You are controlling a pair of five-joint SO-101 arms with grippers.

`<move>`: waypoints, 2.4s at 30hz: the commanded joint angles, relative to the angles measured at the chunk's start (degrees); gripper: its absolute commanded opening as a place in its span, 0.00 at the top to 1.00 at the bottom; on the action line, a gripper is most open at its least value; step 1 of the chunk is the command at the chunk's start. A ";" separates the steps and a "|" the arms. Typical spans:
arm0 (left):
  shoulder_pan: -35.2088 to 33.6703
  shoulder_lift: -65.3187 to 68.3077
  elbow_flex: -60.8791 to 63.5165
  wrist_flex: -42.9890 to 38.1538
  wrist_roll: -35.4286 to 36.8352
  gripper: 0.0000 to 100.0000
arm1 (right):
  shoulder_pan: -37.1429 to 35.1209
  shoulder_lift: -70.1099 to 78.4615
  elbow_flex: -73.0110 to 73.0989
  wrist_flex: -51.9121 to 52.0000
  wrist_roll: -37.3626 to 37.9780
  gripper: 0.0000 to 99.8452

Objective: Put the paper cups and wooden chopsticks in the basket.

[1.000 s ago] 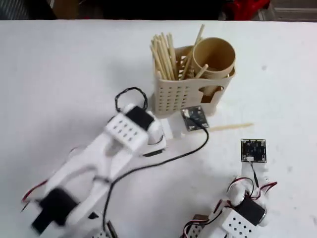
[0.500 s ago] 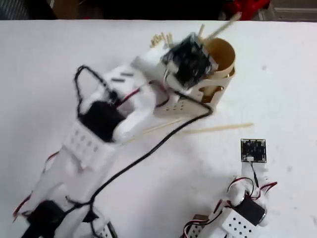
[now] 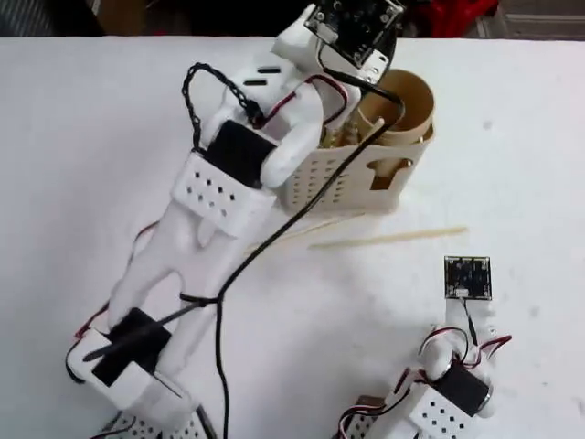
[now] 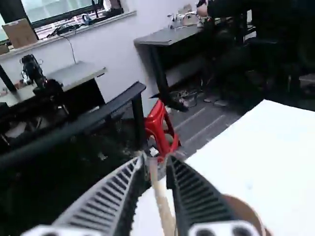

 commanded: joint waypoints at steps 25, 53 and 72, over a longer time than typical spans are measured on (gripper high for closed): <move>-15.34 -15.87 37.63 37.27 -10.99 0.90 | 0.48 -0.04 0.53 -0.57 0.00 0.98; -16.40 2.24 58.90 11.96 -20.66 0.82 | 0.48 -0.04 0.53 -0.57 0.00 0.98; -16.75 2.51 60.48 23.74 -29.45 0.98 | 0.48 -0.04 0.53 -0.57 0.00 0.98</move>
